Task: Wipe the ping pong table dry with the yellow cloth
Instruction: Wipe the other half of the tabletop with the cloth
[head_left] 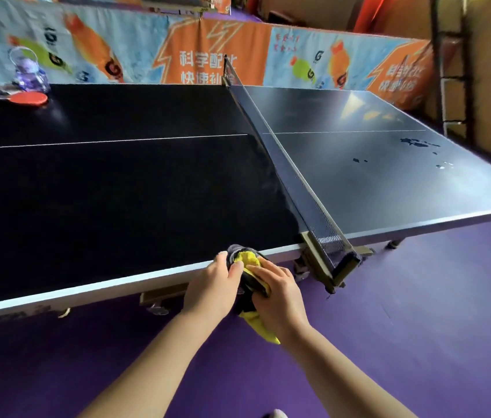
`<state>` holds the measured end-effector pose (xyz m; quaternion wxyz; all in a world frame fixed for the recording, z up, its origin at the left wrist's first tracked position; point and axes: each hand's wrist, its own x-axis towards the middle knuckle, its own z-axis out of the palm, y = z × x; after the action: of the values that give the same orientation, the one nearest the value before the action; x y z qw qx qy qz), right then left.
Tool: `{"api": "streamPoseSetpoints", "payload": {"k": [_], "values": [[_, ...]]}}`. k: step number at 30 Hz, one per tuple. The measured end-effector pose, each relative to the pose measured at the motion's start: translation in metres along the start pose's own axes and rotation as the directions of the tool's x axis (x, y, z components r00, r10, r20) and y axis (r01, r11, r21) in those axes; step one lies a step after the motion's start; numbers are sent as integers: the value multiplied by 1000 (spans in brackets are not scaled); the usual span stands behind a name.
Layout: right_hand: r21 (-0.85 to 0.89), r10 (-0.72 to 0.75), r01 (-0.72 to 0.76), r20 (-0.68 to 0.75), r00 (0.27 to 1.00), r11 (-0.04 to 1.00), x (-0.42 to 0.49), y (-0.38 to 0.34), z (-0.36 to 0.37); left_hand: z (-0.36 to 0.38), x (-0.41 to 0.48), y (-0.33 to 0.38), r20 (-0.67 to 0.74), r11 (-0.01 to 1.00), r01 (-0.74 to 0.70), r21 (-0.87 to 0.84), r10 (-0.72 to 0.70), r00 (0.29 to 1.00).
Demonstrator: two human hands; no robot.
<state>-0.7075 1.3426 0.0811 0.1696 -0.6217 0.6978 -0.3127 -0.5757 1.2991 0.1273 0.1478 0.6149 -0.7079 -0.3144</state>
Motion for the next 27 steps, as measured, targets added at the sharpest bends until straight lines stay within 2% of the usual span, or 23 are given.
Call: {"api": "streamPoseSetpoints", "payload": {"k": [6,13,20,27], "values": [[11,-17,21,-236,971,1000,-36,49,-65,43,-17,78,3,983,-169,-78,170,985],[-83,-7,-32,-439,898,996,-77,174,-175,157,-25,220,75,942,-307,-139,319,945],[-239,-101,-4,-424,900,971,-84,315,-301,273,-25,354,123,933,-292,-209,321,939],[-325,-249,155,-270,930,933,-34,390,-340,319,20,395,75,952,-220,-211,240,968]]}}
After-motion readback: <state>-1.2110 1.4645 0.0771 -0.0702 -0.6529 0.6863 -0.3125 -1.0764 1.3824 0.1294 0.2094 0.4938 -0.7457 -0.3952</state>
